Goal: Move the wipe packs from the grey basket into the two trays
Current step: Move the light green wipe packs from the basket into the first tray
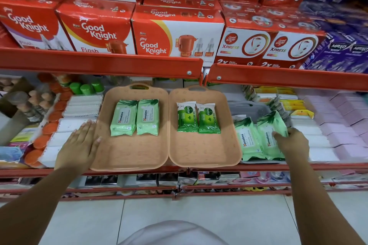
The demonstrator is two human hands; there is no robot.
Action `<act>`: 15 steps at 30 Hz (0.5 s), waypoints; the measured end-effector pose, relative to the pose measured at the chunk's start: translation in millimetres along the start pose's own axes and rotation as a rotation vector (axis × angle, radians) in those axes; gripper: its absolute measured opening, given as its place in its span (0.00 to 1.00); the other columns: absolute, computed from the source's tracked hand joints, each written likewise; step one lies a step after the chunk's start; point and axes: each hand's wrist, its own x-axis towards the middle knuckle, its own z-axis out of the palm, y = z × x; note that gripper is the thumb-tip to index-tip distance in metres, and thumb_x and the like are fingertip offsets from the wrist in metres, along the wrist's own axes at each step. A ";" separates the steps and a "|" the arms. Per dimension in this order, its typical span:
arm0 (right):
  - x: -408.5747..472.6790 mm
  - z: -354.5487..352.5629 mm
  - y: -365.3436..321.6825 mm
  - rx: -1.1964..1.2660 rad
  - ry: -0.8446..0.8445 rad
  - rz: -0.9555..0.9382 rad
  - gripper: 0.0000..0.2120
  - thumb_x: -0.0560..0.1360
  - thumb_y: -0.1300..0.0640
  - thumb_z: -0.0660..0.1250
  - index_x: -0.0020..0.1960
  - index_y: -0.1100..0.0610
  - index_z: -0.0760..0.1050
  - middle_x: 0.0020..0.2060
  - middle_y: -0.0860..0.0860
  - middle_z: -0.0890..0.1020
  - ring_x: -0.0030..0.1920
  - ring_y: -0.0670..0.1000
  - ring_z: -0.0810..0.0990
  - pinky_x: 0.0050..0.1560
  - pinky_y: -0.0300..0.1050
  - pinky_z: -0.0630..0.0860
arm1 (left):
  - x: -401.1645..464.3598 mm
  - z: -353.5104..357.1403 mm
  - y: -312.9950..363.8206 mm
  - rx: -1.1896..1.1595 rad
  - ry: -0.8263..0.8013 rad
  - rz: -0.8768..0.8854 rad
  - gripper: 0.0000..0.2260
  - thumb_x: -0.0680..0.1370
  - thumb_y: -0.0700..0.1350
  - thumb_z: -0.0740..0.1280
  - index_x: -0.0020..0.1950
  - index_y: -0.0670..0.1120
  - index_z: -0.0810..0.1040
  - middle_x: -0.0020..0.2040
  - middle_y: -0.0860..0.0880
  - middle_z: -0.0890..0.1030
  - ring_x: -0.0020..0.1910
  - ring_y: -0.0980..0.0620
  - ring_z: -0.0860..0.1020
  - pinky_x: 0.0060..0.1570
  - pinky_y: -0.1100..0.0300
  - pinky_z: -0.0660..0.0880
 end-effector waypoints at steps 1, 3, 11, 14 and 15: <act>-3.1 -1.2 -2.0 -0.007 0.042 -0.003 0.18 0.73 0.52 0.70 0.55 0.65 0.77 0.48 0.65 0.82 0.50 0.66 0.80 0.47 0.54 0.75 | -1.3 0.4 0.3 -0.005 0.000 -0.003 0.35 0.76 0.61 0.39 0.76 0.41 0.54 0.77 0.42 0.57 0.76 0.46 0.55 0.74 0.52 0.50; -12.1 -6.2 -8.3 -0.002 0.124 -0.024 0.19 0.73 0.52 0.70 0.57 0.64 0.76 0.50 0.66 0.82 0.51 0.68 0.79 0.48 0.56 0.76 | -2.4 -1.4 1.3 -0.014 0.015 0.005 0.35 0.76 0.62 0.39 0.76 0.41 0.54 0.76 0.42 0.58 0.76 0.45 0.56 0.73 0.52 0.50; -63.9 -2.3 -56.4 0.709 -0.099 0.044 0.06 0.73 0.57 0.72 0.47 0.59 0.78 0.34 0.52 0.81 0.34 0.53 0.83 0.30 0.40 0.78 | -1.5 -3.6 5.0 -0.039 0.028 0.007 0.35 0.76 0.62 0.38 0.76 0.41 0.55 0.76 0.41 0.59 0.75 0.45 0.57 0.74 0.51 0.51; -93.4 13.1 -81.9 0.935 -0.378 0.172 0.01 0.74 0.63 0.70 0.44 0.59 0.79 0.32 0.48 0.84 0.29 0.46 0.83 0.24 0.36 0.76 | -1.4 -3.0 5.9 -0.037 0.033 0.007 0.35 0.76 0.61 0.38 0.76 0.41 0.55 0.76 0.42 0.58 0.75 0.46 0.57 0.74 0.52 0.51; -103.1 19.4 -90.6 0.941 -0.442 0.204 0.03 0.74 0.62 0.70 0.42 0.59 0.78 0.33 0.49 0.84 0.31 0.47 0.83 0.25 0.37 0.76 | -1.7 -3.0 6.1 -0.036 0.027 0.005 0.35 0.76 0.61 0.38 0.76 0.41 0.54 0.76 0.42 0.58 0.76 0.46 0.56 0.74 0.53 0.50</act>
